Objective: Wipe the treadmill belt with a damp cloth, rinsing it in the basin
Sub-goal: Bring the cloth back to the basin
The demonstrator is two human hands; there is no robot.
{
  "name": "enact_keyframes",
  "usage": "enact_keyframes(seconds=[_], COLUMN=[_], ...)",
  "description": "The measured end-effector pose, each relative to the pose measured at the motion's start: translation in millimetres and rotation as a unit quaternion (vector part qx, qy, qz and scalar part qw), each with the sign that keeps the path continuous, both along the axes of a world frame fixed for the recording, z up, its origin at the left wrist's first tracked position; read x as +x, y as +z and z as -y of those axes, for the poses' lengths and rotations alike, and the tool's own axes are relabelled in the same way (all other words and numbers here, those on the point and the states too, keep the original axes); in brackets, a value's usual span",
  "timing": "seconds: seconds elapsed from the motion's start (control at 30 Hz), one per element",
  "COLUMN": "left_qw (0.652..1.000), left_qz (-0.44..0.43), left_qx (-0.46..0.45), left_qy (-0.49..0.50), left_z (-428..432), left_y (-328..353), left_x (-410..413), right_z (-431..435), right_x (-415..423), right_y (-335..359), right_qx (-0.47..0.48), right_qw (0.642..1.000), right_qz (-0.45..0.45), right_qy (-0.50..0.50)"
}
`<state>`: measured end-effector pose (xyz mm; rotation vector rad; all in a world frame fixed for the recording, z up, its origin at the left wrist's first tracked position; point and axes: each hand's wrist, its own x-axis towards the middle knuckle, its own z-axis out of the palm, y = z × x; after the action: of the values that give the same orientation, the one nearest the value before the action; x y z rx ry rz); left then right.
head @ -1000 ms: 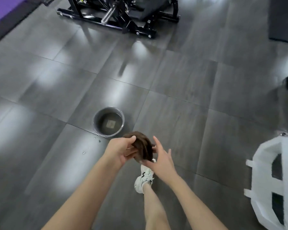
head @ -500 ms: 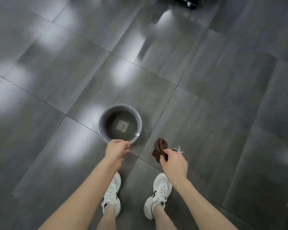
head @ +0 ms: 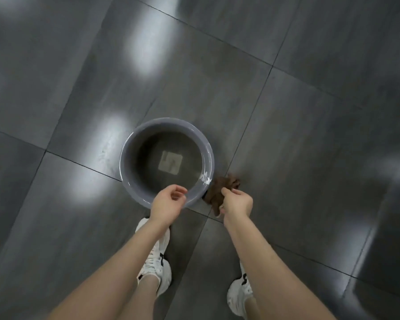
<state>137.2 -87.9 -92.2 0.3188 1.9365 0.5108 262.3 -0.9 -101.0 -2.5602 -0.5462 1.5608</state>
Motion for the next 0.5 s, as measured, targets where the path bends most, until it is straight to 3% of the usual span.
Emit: enact_keyframes(seconds=[0.07,0.17,0.4,0.5], left_qw=[0.999,0.996,0.989,0.987], left_qz=[0.017,0.058,0.036,-0.003], left_qx=[0.016,0.031,0.034,0.013], left_qy=[-0.035,-0.06,-0.142,-0.158], left_z=[-2.2,-13.7,-44.1,-47.3], left_y=[-14.8,-28.3,-61.5,-73.8], left_x=[-4.3,-3.4,4.8,6.4], right_z=[-4.5,-8.6,-19.2,-18.6], right_x=[-15.7,-25.6,-15.3,-16.4], right_y=[-10.9,-27.2,-41.5,-47.4], right_qx=[-0.039,-0.069,-0.015,-0.015], right_qw=[0.992,0.99,0.987,0.958], right_qz=[-0.078,-0.1,-0.082,0.009], right_qy=[-0.09,-0.077,0.136,0.287])
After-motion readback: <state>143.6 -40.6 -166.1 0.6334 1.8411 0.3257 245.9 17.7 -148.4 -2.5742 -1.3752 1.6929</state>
